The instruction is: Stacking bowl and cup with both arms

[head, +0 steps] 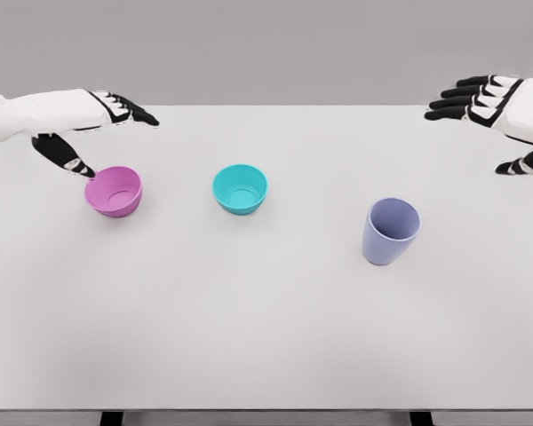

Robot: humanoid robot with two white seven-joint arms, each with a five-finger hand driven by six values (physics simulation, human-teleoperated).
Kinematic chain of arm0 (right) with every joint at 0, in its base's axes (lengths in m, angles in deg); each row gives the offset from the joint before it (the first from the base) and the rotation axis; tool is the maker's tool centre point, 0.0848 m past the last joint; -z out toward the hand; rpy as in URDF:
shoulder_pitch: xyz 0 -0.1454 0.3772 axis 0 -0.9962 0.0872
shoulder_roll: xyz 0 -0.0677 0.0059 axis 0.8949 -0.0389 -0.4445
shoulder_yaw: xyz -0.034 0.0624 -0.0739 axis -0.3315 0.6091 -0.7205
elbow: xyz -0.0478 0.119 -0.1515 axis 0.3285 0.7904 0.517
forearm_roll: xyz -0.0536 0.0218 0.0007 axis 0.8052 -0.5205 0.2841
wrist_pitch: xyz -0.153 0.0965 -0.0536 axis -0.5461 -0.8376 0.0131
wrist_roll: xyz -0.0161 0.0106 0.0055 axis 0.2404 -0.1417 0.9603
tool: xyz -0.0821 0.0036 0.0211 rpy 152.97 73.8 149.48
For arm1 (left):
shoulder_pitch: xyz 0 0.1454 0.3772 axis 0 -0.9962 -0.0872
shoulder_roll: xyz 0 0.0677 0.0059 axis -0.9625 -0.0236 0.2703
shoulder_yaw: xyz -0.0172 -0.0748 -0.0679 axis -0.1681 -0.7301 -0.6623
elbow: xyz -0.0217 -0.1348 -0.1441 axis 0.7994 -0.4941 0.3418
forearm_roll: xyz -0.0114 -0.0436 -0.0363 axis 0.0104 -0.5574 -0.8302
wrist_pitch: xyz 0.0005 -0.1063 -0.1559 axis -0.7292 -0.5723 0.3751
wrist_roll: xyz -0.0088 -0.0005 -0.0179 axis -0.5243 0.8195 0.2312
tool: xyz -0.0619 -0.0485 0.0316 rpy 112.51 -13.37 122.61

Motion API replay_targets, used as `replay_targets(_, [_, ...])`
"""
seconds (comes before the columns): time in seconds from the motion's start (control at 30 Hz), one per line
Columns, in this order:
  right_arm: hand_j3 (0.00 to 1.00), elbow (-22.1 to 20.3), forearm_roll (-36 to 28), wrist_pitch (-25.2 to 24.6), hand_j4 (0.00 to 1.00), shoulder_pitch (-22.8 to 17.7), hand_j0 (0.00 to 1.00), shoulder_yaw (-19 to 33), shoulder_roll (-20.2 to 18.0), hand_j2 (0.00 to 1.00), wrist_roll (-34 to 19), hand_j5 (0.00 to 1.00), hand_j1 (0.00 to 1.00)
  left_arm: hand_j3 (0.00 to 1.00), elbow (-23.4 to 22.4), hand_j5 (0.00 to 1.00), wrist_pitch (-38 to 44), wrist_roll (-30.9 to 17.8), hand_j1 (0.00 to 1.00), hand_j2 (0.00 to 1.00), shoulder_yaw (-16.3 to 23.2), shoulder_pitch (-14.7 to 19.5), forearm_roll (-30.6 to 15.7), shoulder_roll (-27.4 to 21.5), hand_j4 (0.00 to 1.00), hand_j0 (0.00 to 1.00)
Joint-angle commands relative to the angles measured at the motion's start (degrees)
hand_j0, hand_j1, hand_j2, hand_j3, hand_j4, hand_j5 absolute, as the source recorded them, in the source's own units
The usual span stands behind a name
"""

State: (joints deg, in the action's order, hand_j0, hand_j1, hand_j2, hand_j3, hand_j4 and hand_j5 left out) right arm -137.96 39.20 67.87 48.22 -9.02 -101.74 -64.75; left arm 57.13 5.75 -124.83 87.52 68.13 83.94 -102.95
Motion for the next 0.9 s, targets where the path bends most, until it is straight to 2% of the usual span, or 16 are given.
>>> replay_targets(0.0, [1.0, 0.4, 2.7, -0.2, 1.0, 0.0, 1.0, 1.3, 1.6, 1.0, 0.0, 1.0, 1.0, 1.0, -1.9, 1.0, 0.1, 0.0, 1.0, 1.0, 3.5, 0.0, -0.4, 0.0, 1.0, 1.0])
replay_targets(0.07, [1.0, 0.3, 3.4, -0.2, 1.0, -1.7, 1.0, 2.1, 6.0, 1.0, 0.0, 1.0, 1.0, 1.0, -2.5, 1.0, 0.1, 0.0, 1.0, 1.0, 5.4, 2.0, -0.1, -0.1, 1.0, 1.0])
replay_targets(0.13, [1.0, -0.3, 3.4, -0.2, 1.0, -1.8, 1.0, 1.8, 7.2, 1.0, 0.0, 1.0, 1.0, 1.0, -2.7, 1.0, 0.1, 0.0, 1.0, 1.0, 6.2, 3.2, 0.9, 0.0, 1.0, 1.0])
replay_targets(0.2, [1.0, -0.2, 3.7, -0.2, 1.0, -2.8, 1.0, 2.1, 6.7, 1.0, 0.0, 1.0, 1.0, 1.0, -2.7, 1.0, 0.1, 0.0, 1.0, 1.0, 6.3, 3.4, 2.0, 0.0, 1.0, 1.0])
replay_targets(0.27, [1.0, -0.2, 7.2, -0.2, 1.0, -1.9, 1.0, 3.5, 4.4, 1.0, 0.0, 1.0, 1.0, 1.0, -2.7, 1.0, 0.1, 0.0, 1.0, 1.0, 6.5, 3.6, 4.1, 0.1, 1.0, 1.0])
replay_targets(0.37, [1.0, 0.1, 11.3, -0.2, 1.0, -2.7, 1.0, 3.2, 4.2, 1.0, 0.0, 1.0, 1.0, 1.0, -2.9, 1.0, 0.1, 0.0, 1.0, 1.0, 7.8, 4.2, 5.1, 0.1, 1.0, 1.0])
replay_targets(0.47, [1.0, 0.0, 11.5, -0.2, 1.0, -3.2, 1.0, 3.2, 3.7, 1.0, 0.0, 1.0, 1.0, 1.0, -4.3, 1.0, 0.1, 0.0, 1.0, 1.0, 8.3, 4.5, 6.8, 0.9, 1.0, 1.0])
replay_targets(0.57, [1.0, 0.0, 12.1, -0.2, 1.0, -6.2, 1.0, 3.2, 3.0, 1.0, 0.0, 1.0, 1.0, 1.0, -4.3, 1.0, 0.1, 0.0, 1.0, 1.0, 9.7, 4.6, 7.1, 0.9, 1.0, 1.0])
replay_targets(0.87, [1.0, -0.3, 13.6, -0.2, 1.0, -6.2, 1.0, 3.4, 2.8, 1.0, 0.0, 1.0, 1.0, 1.0, -4.4, 1.0, 0.1, 0.0, 1.0, 1.0, 12.4, 4.7, 8.7, 1.0, 1.0, 1.0])
